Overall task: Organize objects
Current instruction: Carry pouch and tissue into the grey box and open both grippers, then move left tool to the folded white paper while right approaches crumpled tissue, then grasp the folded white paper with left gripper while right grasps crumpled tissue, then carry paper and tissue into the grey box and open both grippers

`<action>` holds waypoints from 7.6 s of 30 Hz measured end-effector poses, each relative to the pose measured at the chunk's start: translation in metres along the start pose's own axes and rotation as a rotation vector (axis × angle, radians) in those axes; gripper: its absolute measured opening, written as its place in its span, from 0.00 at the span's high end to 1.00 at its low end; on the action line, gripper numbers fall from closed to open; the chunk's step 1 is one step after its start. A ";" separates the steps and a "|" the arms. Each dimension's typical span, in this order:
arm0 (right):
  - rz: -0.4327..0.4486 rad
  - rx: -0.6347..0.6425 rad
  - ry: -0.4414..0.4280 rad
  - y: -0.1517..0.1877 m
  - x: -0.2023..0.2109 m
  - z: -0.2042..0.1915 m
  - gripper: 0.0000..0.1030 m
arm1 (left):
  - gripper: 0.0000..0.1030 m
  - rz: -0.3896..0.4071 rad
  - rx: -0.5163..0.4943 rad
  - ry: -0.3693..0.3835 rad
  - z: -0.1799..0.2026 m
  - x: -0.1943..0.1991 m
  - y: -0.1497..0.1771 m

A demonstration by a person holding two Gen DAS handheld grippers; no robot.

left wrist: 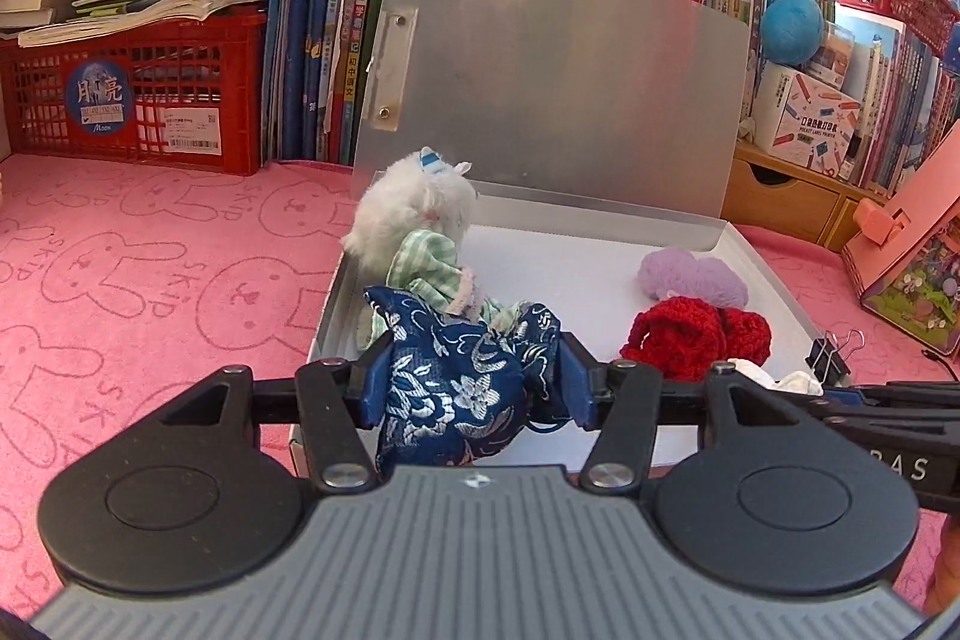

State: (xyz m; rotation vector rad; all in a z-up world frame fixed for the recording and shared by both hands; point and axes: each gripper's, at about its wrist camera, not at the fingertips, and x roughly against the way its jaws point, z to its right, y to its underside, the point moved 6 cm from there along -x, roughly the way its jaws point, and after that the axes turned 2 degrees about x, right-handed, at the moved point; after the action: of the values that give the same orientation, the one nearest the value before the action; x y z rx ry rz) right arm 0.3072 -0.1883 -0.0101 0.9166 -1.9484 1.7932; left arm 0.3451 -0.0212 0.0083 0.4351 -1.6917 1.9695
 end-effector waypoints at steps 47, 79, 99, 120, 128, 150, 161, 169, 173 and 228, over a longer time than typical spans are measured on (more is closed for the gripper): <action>0.177 0.219 -0.008 0.099 0.162 -0.020 0.19 | 0.09 0.081 -0.133 0.119 0.021 0.169 0.087; -0.045 0.501 -0.132 0.194 0.184 -0.049 0.19 | 0.65 -0.084 -0.253 0.283 0.040 0.201 0.174; 0.021 0.354 0.062 0.169 0.160 -0.026 0.17 | 0.39 -0.025 -0.238 0.055 0.007 0.186 0.159; -0.012 0.341 -0.098 0.164 0.148 -0.027 0.39 | 0.35 -0.042 -0.189 0.059 0.012 0.169 0.161; 0.010 0.303 -0.082 0.158 0.148 -0.027 0.43 | 0.58 -0.039 -0.168 0.054 0.013 0.170 0.158; 0.058 0.136 0.008 0.129 0.146 -0.001 0.43 | 0.59 -0.002 -0.170 0.027 0.013 0.170 0.136; 0.114 0.074 0.034 0.097 0.147 0.015 0.43 | 0.59 0.032 -0.154 0.019 0.010 0.161 0.107; 0.140 0.025 0.024 0.067 0.139 0.025 0.43 | 0.59 0.073 -0.140 0.024 0.007 0.143 0.070; 0.154 0.006 0.029 0.049 0.131 0.028 0.43 | 0.59 0.074 -0.102 0.044 0.006 0.125 0.049; 0.040 -0.111 0.068 -0.018 0.009 0.040 0.28 | 0.20 -0.015 -0.136 -0.008 0.050 -0.026 -0.004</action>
State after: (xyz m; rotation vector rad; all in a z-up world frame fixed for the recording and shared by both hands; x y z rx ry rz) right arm 0.3195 -0.2295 0.0030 0.7757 -2.0146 1.6956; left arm 0.3644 -0.0744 0.0061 0.4053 -1.8088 1.8310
